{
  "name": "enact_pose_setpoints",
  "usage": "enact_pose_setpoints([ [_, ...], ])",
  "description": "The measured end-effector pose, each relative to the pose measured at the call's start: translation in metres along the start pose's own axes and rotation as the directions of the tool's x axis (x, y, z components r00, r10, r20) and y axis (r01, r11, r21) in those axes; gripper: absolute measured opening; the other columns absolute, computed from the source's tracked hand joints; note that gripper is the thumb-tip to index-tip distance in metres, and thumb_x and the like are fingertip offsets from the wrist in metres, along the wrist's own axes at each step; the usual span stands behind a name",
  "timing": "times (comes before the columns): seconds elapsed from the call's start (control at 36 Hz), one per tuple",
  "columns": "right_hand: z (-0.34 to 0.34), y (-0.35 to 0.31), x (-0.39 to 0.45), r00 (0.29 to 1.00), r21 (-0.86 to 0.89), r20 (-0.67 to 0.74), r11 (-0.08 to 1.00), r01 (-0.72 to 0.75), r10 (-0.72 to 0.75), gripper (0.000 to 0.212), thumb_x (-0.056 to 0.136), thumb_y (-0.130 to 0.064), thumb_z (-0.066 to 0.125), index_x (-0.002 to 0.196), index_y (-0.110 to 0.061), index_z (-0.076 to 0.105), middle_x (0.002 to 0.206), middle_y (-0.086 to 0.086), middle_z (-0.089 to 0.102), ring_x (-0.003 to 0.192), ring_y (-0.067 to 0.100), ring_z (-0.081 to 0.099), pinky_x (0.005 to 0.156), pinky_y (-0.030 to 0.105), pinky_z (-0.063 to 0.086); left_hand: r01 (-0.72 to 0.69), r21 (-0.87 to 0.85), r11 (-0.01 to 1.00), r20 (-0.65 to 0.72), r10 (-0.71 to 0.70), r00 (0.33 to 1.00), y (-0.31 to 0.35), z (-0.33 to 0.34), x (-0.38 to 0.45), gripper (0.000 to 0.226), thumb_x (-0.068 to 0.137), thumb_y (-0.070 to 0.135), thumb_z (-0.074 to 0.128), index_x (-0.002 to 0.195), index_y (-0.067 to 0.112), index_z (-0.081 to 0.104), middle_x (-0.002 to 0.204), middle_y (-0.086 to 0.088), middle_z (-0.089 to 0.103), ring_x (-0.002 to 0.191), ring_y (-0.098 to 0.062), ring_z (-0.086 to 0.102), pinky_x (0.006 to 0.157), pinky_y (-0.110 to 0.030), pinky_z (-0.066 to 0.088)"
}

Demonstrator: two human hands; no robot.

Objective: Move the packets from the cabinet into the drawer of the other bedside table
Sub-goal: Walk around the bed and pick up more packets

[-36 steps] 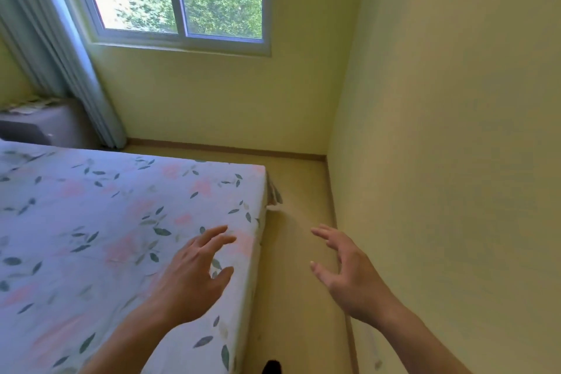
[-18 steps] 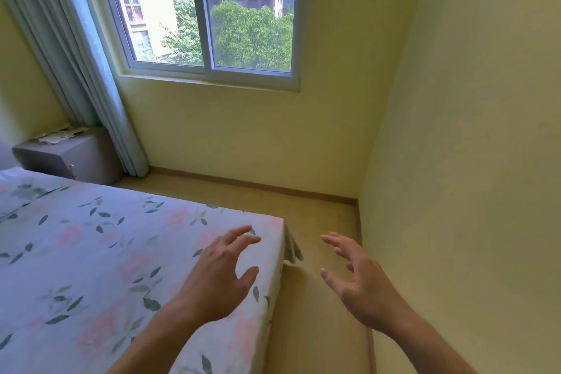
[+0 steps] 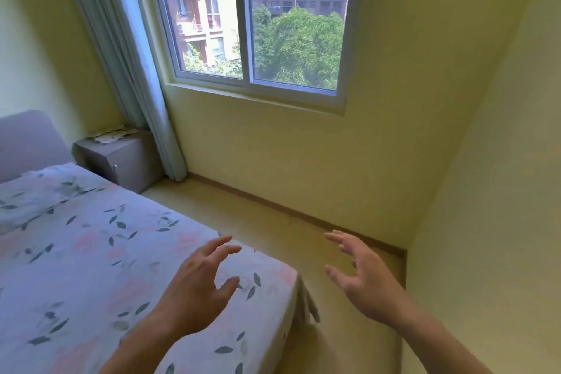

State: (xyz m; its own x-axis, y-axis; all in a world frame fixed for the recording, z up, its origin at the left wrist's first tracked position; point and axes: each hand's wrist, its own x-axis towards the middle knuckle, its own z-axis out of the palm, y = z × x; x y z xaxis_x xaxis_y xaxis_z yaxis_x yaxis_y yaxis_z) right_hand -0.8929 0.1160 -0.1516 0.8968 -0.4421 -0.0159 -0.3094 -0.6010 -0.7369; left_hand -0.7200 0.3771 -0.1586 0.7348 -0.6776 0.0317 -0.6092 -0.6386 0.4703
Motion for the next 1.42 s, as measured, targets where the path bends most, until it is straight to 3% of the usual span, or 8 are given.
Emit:
enact_pose_setpoints([
  [0.22, -0.019, 0.004, 0.151, 0.971, 0.009, 0.182, 0.988, 0.156, -0.155, 0.063, 0.093, -0.034, 0.069, 0.148, -0.044, 0.04, 0.155, -0.03, 0.033, 0.142, -0.002, 0.034, 0.122, 0.04, 0.034, 0.231, -0.01, 0.973, -0.112, -0.23, 0.967, -0.015, 0.002, 0.075, 0.048, 0.094, 0.042, 0.063, 0.14, 0.043, 0.047, 0.153, 0.03, 0.029, 0.143, -0.003, 0.032, 0.117, -0.029, 0.028],
  [0.42, -0.037, 0.028, 0.278, 0.95, -0.007, 0.239, 0.978, 0.21, -0.202, 0.061, 0.093, -0.033, 0.07, 0.148, -0.042, 0.043, 0.153, -0.032, 0.033, 0.141, -0.004, 0.037, 0.121, 0.038, 0.035, 0.291, -0.061, 0.955, -0.143, -0.297, 0.944, -0.027, 0.019, 0.195, 0.048, 0.094, 0.04, 0.062, 0.139, 0.042, 0.047, 0.154, 0.026, 0.031, 0.142, -0.003, 0.033, 0.117, -0.028, 0.028],
  [0.58, -0.082, 0.063, 0.368, 0.96, -0.019, 0.208, 0.98, 0.196, -0.188, 0.057, 0.094, -0.031, 0.07, 0.144, -0.043, 0.046, 0.148, -0.033, 0.036, 0.138, -0.009, 0.037, 0.121, 0.029, 0.032, 0.228, -0.068, 0.971, -0.131, -0.236, 0.963, -0.009, 0.032, 0.324, 0.05, 0.093, 0.042, 0.062, 0.14, 0.042, 0.047, 0.156, 0.024, 0.03, 0.141, -0.004, 0.034, 0.117, -0.028, 0.03],
  [0.81, -0.137, 0.117, 0.494, 0.974, 0.024, 0.17, 0.988, 0.15, -0.152, 0.056, 0.093, -0.034, 0.07, 0.14, -0.051, 0.046, 0.15, -0.035, 0.036, 0.134, -0.01, 0.041, 0.118, 0.03, 0.037, 0.111, -0.072, 0.991, -0.119, -0.119, 0.986, 0.042, 0.045, 0.486, 0.051, 0.092, 0.041, 0.063, 0.141, 0.04, 0.048, 0.154, 0.027, 0.03, 0.14, 0.0, 0.033, 0.115, -0.023, 0.03],
  [1.08, -0.174, 0.163, 0.672, 0.914, -0.016, 0.329, 0.967, 0.256, -0.237, 0.057, 0.094, -0.034, 0.07, 0.143, -0.046, 0.045, 0.15, -0.031, 0.036, 0.139, -0.005, 0.038, 0.121, 0.03, 0.033, 0.255, -0.078, 0.964, -0.153, -0.264, 0.952, 0.059, 0.07, 0.631, 0.049, 0.092, 0.039, 0.063, 0.14, 0.037, 0.051, 0.155, 0.023, 0.033, 0.14, -0.002, 0.035, 0.113, -0.018, 0.026],
  [1.22, -0.171, 0.16, 0.757, 0.857, -0.044, 0.423, 0.938, 0.343, -0.294, 0.058, 0.092, -0.034, 0.071, 0.143, -0.045, 0.046, 0.151, -0.027, 0.038, 0.134, -0.002, 0.044, 0.118, 0.034, 0.038, 0.397, -0.064, 0.916, -0.189, -0.402, 0.896, 0.048, 0.067, 0.652, 0.049, 0.093, 0.04, 0.063, 0.14, 0.037, 0.051, 0.156, 0.023, 0.031, 0.141, -0.003, 0.035, 0.112, -0.015, 0.023],
  [1.42, -0.111, 0.094, 0.84, 0.685, 0.069, 0.579, 0.863, 0.5, -0.443, 0.059, 0.094, -0.035, 0.068, 0.146, -0.046, 0.043, 0.153, -0.028, 0.035, 0.139, -0.003, 0.038, 0.121, 0.03, 0.033, 0.632, -0.115, 0.767, -0.264, -0.637, 0.725, 0.003, 0.048, 0.641, 0.049, 0.093, 0.041, 0.063, 0.14, 0.04, 0.049, 0.158, 0.023, 0.026, 0.145, -0.006, 0.032, 0.117, -0.026, 0.028],
])
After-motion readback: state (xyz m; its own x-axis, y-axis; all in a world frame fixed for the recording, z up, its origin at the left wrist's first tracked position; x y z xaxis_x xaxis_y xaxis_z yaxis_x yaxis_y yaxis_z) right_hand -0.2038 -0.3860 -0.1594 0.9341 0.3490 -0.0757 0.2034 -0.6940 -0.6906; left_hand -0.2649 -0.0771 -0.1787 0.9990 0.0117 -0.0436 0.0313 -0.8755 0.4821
